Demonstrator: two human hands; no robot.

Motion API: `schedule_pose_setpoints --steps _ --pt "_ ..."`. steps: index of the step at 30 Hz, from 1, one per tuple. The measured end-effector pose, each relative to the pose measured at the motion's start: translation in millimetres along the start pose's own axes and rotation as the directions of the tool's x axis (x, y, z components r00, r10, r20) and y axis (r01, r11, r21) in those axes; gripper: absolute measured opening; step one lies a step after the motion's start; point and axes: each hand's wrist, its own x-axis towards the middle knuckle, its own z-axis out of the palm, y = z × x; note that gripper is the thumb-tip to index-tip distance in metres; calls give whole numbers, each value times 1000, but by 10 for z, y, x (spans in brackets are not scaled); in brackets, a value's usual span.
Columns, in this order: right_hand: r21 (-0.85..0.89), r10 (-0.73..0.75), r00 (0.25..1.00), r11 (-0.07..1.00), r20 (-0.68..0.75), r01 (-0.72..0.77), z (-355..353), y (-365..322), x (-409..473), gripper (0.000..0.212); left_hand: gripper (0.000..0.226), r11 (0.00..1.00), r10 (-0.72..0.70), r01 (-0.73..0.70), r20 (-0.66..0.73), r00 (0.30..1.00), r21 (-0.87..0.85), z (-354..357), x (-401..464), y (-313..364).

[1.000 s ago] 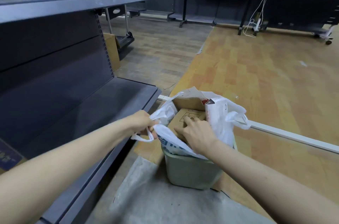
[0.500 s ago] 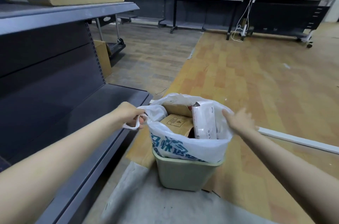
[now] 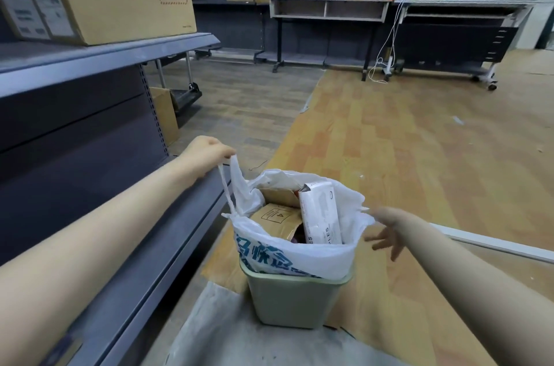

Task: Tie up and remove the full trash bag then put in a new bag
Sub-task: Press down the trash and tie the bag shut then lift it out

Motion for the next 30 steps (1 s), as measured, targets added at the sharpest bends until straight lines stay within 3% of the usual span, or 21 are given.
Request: schedule_pose_setpoints --steps 2,3,6,8,11,14,21,25,30 --pt "186 -70 998 980 6 68 38 -5 2 16 26 937 211 -176 -88 973 303 149 -76 47" --pt "264 -122 993 957 -7 119 36 -38 -22 2 23 904 314 -279 -58 948 323 271 -129 74" --pt "382 -357 925 843 -130 379 14 -259 -176 23 32 816 521 -550 187 833 180 810 -236 93" --pt "343 -512 824 749 -243 567 -1 -416 -326 27 59 711 532 -638 366 763 296 1225 -261 87" --pt "208 -655 713 683 -251 700 18 -573 -516 27 76 576 440 -654 488 754 491 1622 -217 88" --pt "90 -714 665 664 -218 743 124 -648 -607 23 75 569 456 -665 487 745 484 1724 -112 78" --pt "-285 -784 444 587 -434 758 220 -586 -495 28 65 316 533 -729 523 666 607 1731 -228 -72" --pt "-285 -806 326 504 -494 815 317 -556 -422 28 48 290 541 -690 481 690 663 1752 -323 -132" --pt "-153 -787 301 442 -538 884 349 -523 -372 27 45 295 503 -635 449 739 714 1897 -275 -117"
